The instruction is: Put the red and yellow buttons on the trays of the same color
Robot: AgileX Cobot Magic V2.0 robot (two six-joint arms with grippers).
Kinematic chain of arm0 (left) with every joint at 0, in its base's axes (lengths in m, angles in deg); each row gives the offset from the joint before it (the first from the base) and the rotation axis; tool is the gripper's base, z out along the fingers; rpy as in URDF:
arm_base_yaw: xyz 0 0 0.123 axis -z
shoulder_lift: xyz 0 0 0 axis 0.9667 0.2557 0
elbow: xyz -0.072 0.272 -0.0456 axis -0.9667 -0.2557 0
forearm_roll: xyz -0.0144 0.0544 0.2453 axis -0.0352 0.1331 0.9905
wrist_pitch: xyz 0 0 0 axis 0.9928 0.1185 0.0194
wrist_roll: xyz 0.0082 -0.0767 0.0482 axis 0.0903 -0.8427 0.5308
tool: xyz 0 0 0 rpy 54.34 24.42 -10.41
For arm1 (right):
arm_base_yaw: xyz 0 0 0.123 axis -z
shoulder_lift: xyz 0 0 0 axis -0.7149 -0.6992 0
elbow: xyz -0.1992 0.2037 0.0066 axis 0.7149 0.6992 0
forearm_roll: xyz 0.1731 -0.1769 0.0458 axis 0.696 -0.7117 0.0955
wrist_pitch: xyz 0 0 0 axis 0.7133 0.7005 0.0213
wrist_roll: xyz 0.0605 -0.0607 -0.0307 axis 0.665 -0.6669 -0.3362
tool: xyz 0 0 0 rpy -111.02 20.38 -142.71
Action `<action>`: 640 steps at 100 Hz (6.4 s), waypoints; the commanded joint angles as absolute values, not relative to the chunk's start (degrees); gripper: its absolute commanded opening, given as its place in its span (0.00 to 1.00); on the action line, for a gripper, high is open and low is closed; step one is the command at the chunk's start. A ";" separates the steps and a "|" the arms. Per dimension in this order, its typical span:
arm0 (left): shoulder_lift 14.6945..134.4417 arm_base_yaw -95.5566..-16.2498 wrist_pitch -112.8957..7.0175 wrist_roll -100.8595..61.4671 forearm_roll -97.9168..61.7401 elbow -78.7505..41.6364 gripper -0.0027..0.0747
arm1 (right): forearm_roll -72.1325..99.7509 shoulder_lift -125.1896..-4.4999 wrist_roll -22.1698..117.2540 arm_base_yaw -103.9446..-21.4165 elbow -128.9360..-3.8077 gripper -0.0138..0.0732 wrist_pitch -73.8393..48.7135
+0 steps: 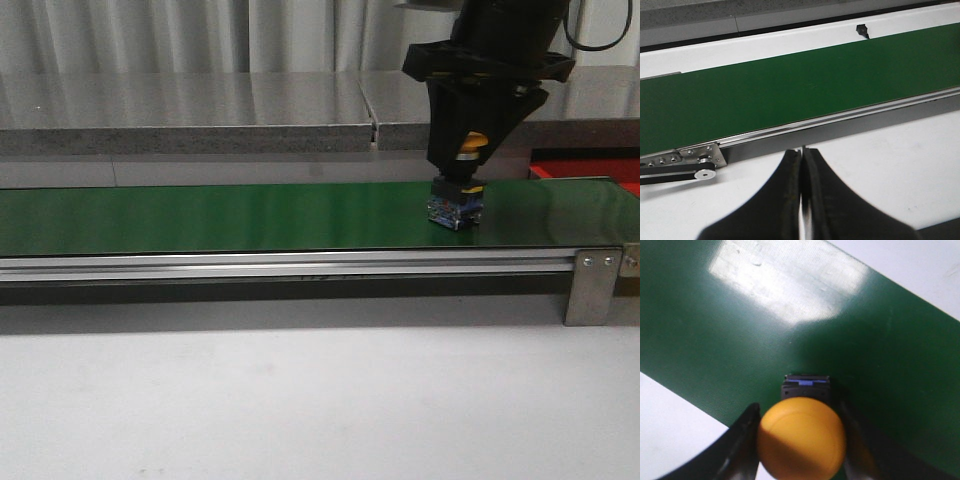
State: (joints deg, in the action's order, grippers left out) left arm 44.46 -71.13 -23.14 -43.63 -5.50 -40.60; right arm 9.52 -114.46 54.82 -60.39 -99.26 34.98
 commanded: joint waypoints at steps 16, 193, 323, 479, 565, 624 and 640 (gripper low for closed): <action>44.63 -70.67 -26.84 -43.82 -6.81 -38.98 0.01 | 10.10 -109.20 54.40 -60.27 -100.17 0.21 32.41; 44.63 -70.67 -26.84 -43.82 -6.81 -38.98 0.01 | 7.07 -97.33 64.11 -16.86 -63.73 0.30 13.84; 44.63 -70.67 -26.84 -43.82 -6.81 -38.98 0.01 | 6.33 -72.05 61.03 -42.88 -57.03 0.08 8.41; 54.27 -84.75 -31.76 -64.94 13.00 -35.88 0.01 | 6.31 -27.12 61.03 -47.11 -32.81 0.08 6.51; 94.40 -111.23 -15.22 -69.74 10.20 -8.13 0.67 | 6.31 -27.12 61.03 -47.11 -32.63 0.08 7.14; 125.38 -113.58 -3.39 -63.65 3.59 20.82 0.67 | 6.31 -27.12 61.03 -47.11 -32.63 0.08 7.08; 129.35 -113.58 -1.86 -63.65 2.92 25.50 0.67 | 6.31 -27.12 61.03 -47.11 -32.63 0.08 7.08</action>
